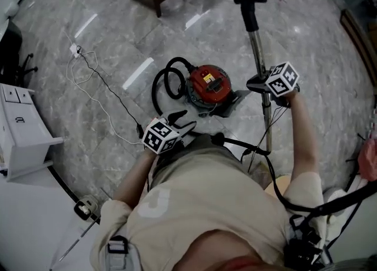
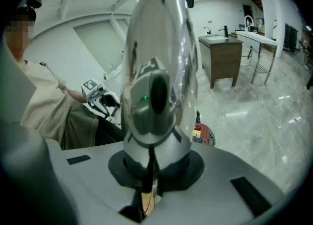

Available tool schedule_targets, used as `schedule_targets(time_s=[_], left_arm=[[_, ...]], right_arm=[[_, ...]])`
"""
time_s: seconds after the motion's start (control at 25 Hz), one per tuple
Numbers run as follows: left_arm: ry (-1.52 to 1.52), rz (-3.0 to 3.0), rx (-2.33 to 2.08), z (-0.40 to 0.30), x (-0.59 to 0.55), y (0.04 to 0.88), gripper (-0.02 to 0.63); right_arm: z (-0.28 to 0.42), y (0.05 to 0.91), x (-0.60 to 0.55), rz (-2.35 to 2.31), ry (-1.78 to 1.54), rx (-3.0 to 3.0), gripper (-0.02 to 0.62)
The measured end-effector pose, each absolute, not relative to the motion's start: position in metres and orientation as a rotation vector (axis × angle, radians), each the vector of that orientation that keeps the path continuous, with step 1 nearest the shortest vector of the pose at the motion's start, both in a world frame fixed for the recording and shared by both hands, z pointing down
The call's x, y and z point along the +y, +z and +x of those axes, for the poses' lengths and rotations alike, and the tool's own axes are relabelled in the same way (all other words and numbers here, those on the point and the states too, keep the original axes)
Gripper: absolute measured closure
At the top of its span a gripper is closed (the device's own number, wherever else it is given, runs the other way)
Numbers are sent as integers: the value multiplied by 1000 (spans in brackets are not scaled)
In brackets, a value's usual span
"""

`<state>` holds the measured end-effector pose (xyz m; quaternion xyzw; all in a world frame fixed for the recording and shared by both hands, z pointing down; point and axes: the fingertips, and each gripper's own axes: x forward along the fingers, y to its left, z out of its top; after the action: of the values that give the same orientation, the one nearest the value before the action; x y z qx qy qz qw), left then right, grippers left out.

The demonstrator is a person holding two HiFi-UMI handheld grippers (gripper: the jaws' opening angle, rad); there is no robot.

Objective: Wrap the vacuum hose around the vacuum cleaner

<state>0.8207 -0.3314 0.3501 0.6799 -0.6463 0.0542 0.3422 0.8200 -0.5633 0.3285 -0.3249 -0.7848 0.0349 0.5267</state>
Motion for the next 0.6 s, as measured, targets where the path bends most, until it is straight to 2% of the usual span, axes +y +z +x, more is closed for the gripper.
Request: schedule_targets(time_s=[0.4,0.6], left_arm=[[136,2180,-1796,772,-324,216,385],[401,2288,-1902,751,-344,192,385]], right_arm=[[809,381,-424,-934,-70,-1566,569],[790,408,-394,-1007,-126,-1485,569]])
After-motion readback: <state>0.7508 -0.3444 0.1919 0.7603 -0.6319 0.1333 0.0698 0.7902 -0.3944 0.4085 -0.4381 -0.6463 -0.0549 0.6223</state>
